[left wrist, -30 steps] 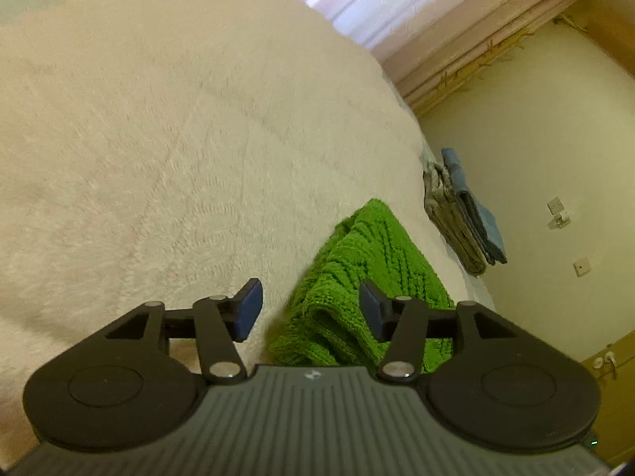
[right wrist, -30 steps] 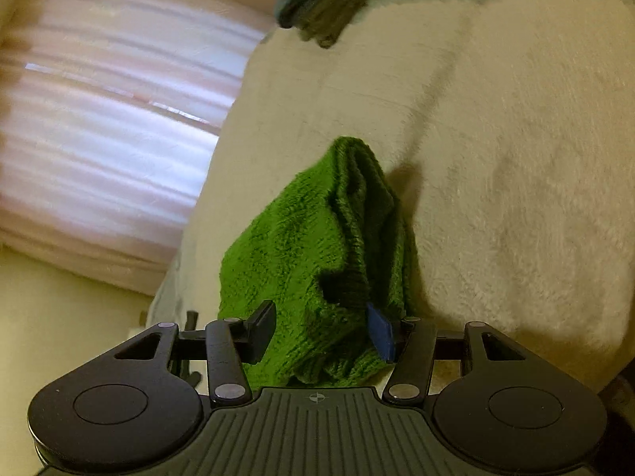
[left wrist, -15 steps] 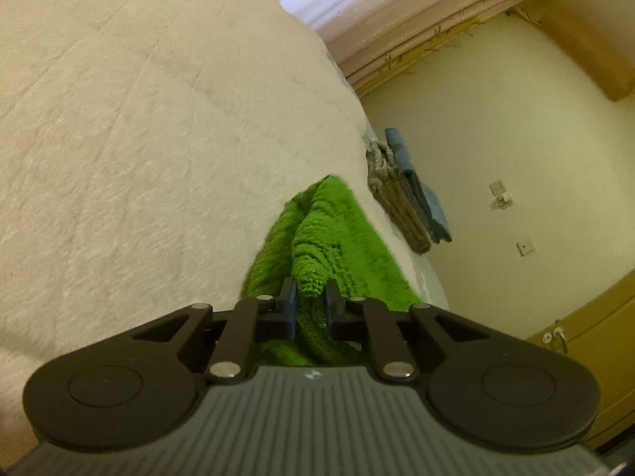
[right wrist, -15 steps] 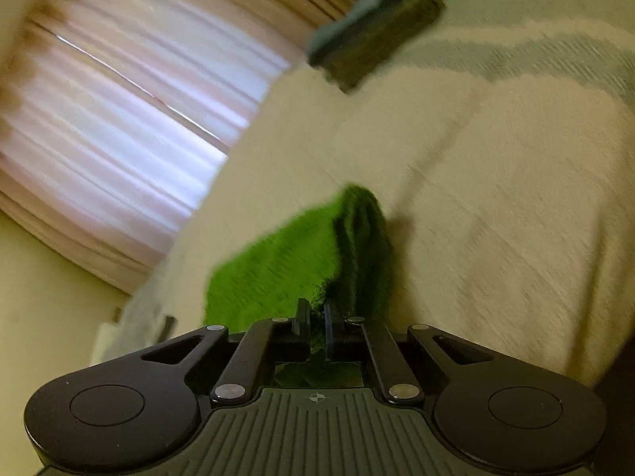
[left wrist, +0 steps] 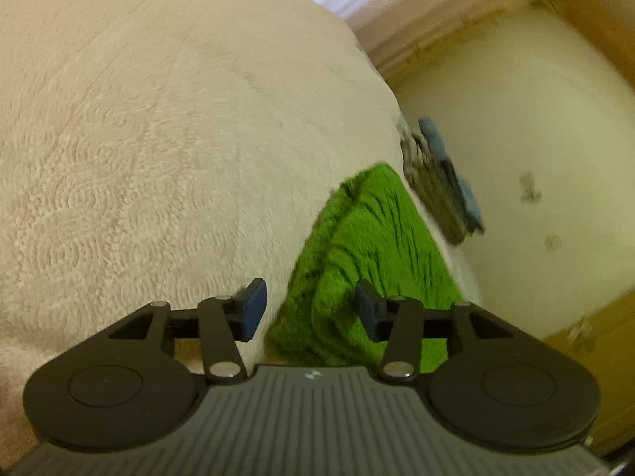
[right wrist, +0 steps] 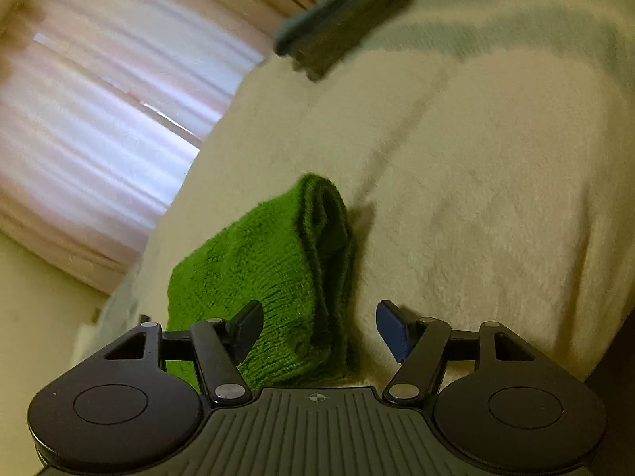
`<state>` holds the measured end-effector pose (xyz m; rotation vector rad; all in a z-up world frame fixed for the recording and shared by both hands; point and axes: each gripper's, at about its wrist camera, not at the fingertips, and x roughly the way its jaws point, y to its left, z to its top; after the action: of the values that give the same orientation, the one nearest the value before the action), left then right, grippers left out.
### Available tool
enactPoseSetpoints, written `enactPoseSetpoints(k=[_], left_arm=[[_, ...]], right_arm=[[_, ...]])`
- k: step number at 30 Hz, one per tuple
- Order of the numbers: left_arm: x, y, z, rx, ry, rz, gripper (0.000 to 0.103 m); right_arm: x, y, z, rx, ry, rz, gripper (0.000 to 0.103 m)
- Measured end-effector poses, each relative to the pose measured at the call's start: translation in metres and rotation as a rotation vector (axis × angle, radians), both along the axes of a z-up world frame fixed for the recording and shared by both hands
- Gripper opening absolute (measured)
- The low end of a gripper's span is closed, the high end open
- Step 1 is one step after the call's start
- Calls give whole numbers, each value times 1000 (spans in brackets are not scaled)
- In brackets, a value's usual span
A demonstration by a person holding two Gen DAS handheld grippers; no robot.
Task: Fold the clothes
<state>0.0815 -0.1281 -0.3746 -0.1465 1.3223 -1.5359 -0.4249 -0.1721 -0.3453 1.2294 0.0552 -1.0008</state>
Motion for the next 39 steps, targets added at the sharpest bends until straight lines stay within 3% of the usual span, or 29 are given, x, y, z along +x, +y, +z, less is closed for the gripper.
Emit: enactPoseSetpoints(k=[4, 5, 6, 8, 11, 15, 18, 19, 20, 25, 28, 31, 32, 33, 34, 35, 39], left_arm=[[-6, -20, -16, 57, 105, -52, 48], [-10, -24, -19, 66, 116, -65, 48], [-13, -25, -19, 69, 107, -65, 44], [-17, -24, -19, 59, 89, -57, 29], [-21, -17, -14, 34, 116, -45, 22], [-37, 0, -3, -5, 179, -71, 21], [-59, 12, -8, 14, 117, -87, 23], [-65, 14, -11, 26, 65, -78, 26], [-69, 16, -13, 32, 36, -68, 29], [-65, 32, 8, -6, 2, -25, 37], [-64, 35, 21, -25, -66, -19, 38], [-61, 37, 20, -20, -71, -35, 37], [-64, 35, 19, -18, -70, -47, 35], [-68, 33, 18, -15, -68, -59, 32], [-72, 31, 17, -13, -73, -71, 19], [-77, 30, 16, -15, -86, -78, 14], [-80, 40, 15, -53, -92, -89, 12]], right_arm=[[2, -13, -26, 76, -150, -3, 66], [2, -16, -33, 93, -185, -8, 62], [3, -19, -40, 110, -221, -12, 37], [2, -26, -40, 123, -241, 11, 26], [-11, -36, -15, 47, -179, 45, 13], [-29, -45, 13, -44, -82, 35, 12], [-31, -49, -2, 7, -9, 35, 16], [-30, -47, -10, 35, 12, 20, 25], [-33, -43, -12, 42, 4, -8, 50], [-52, -13, 3, -4, -66, -111, 52], [-47, -5, 10, -34, -98, -71, 52], [-40, -5, 5, -29, -99, -51, 51], [-37, -7, 1, -23, -96, -43, 40], [-35, -8, -3, -12, -93, -40, 9], [-33, -10, -7, 0, -90, -37, 6], [-30, -12, -10, 2, -87, -47, 4], [-26, -1, 9, -92, 47, -40, 4]])
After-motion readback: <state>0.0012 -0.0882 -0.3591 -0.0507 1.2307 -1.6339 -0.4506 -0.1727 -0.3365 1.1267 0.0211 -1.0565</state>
